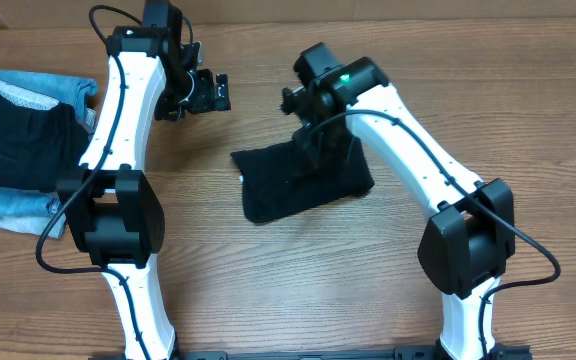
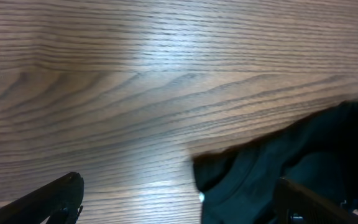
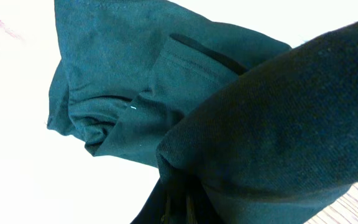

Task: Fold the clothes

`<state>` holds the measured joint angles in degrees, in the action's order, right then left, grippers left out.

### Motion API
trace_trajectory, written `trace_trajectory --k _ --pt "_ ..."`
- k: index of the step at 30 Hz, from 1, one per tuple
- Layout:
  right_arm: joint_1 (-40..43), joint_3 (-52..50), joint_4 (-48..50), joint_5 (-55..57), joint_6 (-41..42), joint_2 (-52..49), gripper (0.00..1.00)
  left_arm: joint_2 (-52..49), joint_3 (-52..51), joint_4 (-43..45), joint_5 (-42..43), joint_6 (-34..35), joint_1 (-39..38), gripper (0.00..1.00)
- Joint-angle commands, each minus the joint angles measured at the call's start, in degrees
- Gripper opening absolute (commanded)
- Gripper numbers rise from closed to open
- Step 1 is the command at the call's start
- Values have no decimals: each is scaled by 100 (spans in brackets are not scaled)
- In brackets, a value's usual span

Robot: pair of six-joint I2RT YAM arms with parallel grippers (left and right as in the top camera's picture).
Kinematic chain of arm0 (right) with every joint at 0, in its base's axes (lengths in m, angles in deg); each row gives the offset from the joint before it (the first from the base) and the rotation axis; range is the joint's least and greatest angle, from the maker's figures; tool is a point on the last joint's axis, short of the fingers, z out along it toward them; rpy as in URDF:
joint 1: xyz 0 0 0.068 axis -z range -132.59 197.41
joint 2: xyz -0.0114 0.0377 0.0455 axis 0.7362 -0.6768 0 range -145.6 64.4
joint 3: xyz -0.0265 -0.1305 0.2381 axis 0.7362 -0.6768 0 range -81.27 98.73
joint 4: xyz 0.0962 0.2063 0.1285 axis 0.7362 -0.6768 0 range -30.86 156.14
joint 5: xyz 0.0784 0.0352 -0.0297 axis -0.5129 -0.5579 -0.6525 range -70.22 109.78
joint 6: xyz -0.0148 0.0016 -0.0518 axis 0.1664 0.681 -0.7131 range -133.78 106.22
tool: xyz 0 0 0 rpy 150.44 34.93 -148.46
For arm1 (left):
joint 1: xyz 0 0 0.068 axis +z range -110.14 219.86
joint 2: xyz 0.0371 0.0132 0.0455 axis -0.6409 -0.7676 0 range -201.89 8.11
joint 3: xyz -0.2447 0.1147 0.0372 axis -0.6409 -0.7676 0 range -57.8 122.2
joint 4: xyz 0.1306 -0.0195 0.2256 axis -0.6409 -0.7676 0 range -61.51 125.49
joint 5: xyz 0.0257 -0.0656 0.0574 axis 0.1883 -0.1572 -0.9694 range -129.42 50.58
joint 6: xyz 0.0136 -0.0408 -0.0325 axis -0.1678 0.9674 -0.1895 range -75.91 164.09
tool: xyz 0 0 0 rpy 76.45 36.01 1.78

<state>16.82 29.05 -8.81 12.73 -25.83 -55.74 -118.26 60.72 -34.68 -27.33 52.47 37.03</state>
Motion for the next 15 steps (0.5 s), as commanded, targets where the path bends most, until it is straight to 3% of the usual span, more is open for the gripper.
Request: trace_trajectory --k 1,3,5,6,15 --pt "-275 -243 201 -48 -37 22 4 11 -31 37 -68 -111 72 100" --pt "-354 -546 431 -46 -37 22 4 11 -31 83 -70 -111 79 96" --pt "-330 -573 490 -35 -33 22 4 11 -31 44 -66 -111 94 69" --pt "-291 -549 522 42 22 28 4 11 -31 4 -66 -111 94 65" --pt "1652 -184 197 208 337 533 4 11 -31 -127 289 -109 66 79"
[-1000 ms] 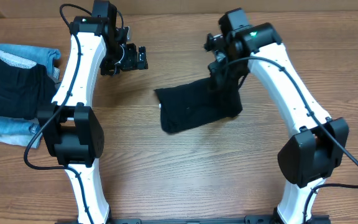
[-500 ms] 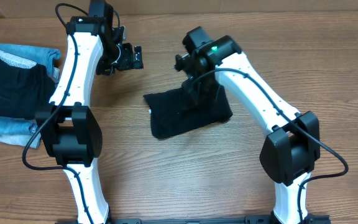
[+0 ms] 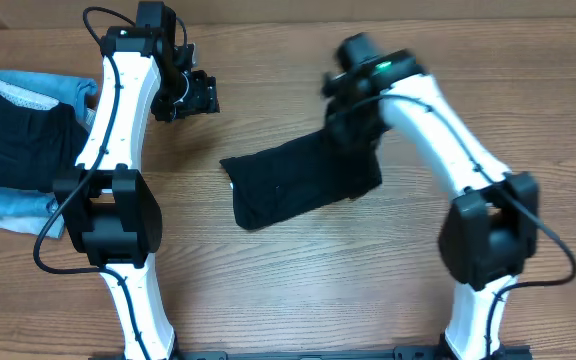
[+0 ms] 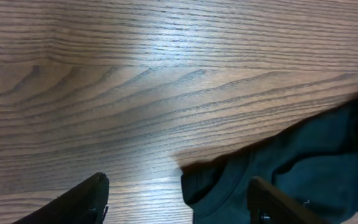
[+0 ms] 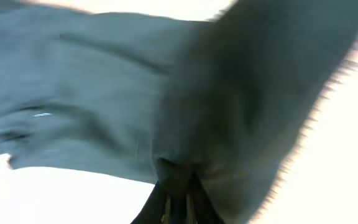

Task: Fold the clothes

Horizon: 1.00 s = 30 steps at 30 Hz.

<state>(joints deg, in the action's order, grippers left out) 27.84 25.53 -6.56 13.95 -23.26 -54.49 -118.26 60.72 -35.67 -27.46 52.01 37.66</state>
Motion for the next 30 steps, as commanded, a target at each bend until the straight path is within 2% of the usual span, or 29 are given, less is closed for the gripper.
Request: trace_trajectory --k 1,6,10,14,18,23,30 --pt "804 166 -35 85 79 411 4 11 -31 -26 417 -63 -20 82" --pt "1749 160 -114 142 76 409 4 11 -31 -42 715 -66 -236 92" --pt "2612 160 -271 234 74 413 4 11 -31 -37 695 -68 -350 94" --pt "3058 160 -323 367 4 474 4 11 -31 -35 605 -66 -345 99" --pt "2977 166 -352 378 -103 625 4 11 -31 -28 238 -68 -345 100" --pt "2406 166 -439 560 -101 1119 4 11 -31 144 92 -68 -345 100" --pt "1058 125 -743 925 -46 1215 4 11 -31 225 94 -68 -345 100"
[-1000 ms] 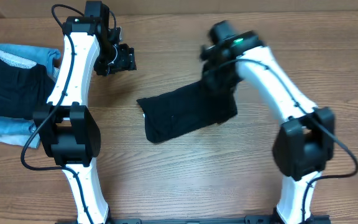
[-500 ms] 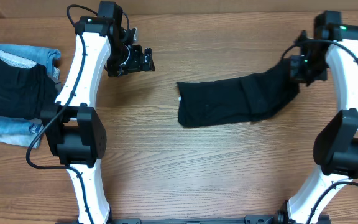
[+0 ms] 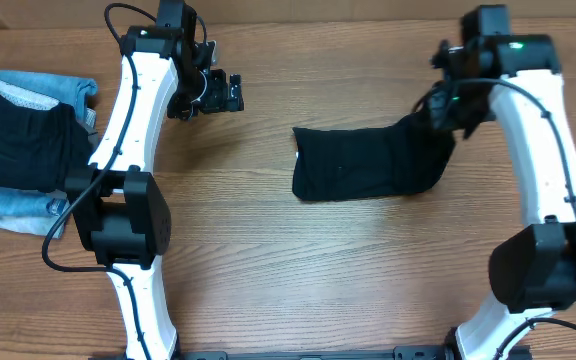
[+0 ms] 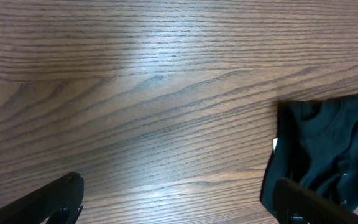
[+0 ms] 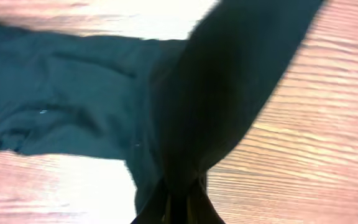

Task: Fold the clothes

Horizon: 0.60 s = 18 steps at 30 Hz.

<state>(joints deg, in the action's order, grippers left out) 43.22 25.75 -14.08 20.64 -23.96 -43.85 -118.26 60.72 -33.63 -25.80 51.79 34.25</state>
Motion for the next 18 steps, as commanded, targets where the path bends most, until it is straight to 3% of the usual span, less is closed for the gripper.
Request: trace_trajectory --k 1,7,12,18 --pt "-737 94 11 334 94 151 4 11 -31 20 -72 -46 -4 100" --pt "-1777 -232 341 358 125 111 4 11 -31 4 -72 -46 -4 100" --pt "-2120 -1182 1357 304 125 17 4 11 -31 -50 -74 -48 -4 100" --pt "-2426 -1307 1716 -92 122 -192 4 11 -31 -46 -203 -46 0 100"
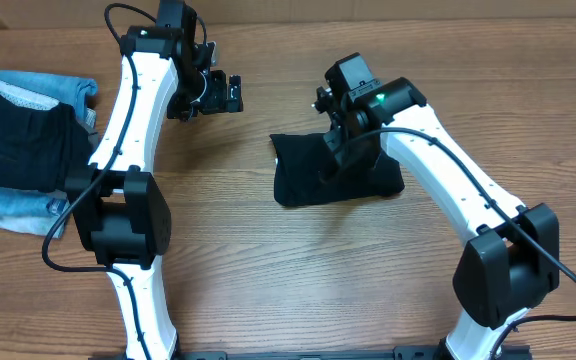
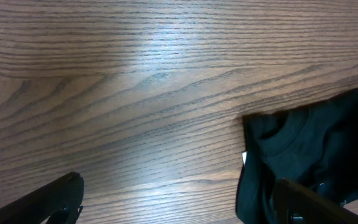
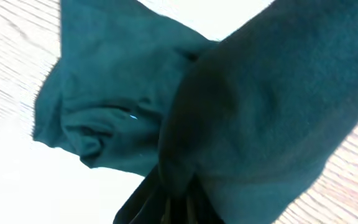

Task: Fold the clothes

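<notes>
A black garment [image 1: 313, 175] lies on the wooden table [image 1: 298, 270] at the middle, partly doubled over. My right gripper [image 1: 340, 150] is shut on a fold of this cloth, which drapes over its fingers in the right wrist view [image 3: 241, 112]. My left gripper [image 1: 226, 93] hovers open over bare wood to the upper left of the garment, nothing between its fingers [image 2: 55, 199]. The garment's left edge [image 2: 278, 155] shows at the right of the left wrist view.
A pile of other clothes, dark and light blue denim [image 1: 18, 140], lies at the table's left edge. The left arm [image 1: 133, 100] stands between that pile and the black garment.
My right gripper has moved left from the table's right side to over the garment's middle, carrying the held cloth back over itself. The garment's left edge has shifted left. The left gripper is unchanged.
My right gripper was shut on the black garment at the table's middle. It then held the cloth further right, and later far right with the garment drawn out flat. Now it is back over the middle, cloth doubled over. The left gripper stayed open throughout.
</notes>
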`<state>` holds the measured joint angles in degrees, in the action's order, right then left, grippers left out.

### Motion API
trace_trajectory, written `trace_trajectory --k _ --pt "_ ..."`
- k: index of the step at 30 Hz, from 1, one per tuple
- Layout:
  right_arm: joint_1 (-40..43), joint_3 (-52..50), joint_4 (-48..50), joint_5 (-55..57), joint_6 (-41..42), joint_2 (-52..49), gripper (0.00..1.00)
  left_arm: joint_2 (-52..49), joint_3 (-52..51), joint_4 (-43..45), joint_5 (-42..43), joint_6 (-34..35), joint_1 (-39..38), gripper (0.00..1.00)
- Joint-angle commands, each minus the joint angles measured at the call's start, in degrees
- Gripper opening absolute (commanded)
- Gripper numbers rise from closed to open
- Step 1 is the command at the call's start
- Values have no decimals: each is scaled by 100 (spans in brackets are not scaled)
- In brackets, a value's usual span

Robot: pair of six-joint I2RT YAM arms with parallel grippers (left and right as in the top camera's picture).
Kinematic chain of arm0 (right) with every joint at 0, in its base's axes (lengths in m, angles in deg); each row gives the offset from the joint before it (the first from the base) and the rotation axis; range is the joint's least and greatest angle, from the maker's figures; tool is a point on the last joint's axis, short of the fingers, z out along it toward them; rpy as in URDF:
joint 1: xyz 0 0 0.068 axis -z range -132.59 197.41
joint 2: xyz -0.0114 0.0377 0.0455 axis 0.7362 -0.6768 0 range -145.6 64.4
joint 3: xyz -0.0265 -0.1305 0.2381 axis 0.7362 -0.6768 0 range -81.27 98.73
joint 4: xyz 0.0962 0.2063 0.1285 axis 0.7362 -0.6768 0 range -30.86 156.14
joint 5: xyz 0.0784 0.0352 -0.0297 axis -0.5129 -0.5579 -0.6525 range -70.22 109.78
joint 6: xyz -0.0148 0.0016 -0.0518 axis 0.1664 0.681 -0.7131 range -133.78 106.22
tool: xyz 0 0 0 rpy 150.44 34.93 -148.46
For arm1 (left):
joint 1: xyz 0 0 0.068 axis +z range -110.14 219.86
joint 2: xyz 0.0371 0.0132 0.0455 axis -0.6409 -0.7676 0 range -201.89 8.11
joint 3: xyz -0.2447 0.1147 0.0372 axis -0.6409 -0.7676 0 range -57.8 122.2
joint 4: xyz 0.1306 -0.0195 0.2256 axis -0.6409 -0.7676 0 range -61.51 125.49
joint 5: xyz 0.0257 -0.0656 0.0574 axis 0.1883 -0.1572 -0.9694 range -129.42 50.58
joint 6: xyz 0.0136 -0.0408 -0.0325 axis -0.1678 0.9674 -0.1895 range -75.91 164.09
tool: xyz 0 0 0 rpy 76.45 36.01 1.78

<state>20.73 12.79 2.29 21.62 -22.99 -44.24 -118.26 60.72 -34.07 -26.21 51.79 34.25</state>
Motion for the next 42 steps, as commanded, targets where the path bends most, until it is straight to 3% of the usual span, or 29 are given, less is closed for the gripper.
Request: trace_trajectory --k 1,9,23,24,25,26,30,34,38,40,42 --pt "-258 -11 127 -243 24 -232 4 11 -31 -4 -186 -46 0 100" --pt "-750 -11 643 -372 162 -531 4 11 -31 -7 -181 -46 0 100" --pt "-782 -11 872 -807 199 -588 4 11 -31 -24 -315 -44 0 100" --pt "-785 -11 872 -844 197 -610 22 11 -31 -24 -315 -44 0 100" --pt "-785 -11 879 -1119 197 -625 74 11 -31 -24 -315 -44 0 100" --pt "-787 -11 872 -1578 190 -625 100 11 -31 -24 -315 -44 0 100" --pt "-763 -2 774 -4155 -944 -623 100 11 -31 -26 -313 -42 0 100" --pt "-468 70 741 -3895 -876 -590 100 11 -31 -144 -245 -37 -9 100" --pt "219 640 149 -3871 -855 -234 99 11 -31 -170 1235 -317 -15 96" --pt "605 804 57 -3462 -444 -28 98 11 -31 -190 1692 -369 -44 91" --pt "1128 807 -59 -2723 179 81 100 9 -98 -208 1624 -442 -225 92"
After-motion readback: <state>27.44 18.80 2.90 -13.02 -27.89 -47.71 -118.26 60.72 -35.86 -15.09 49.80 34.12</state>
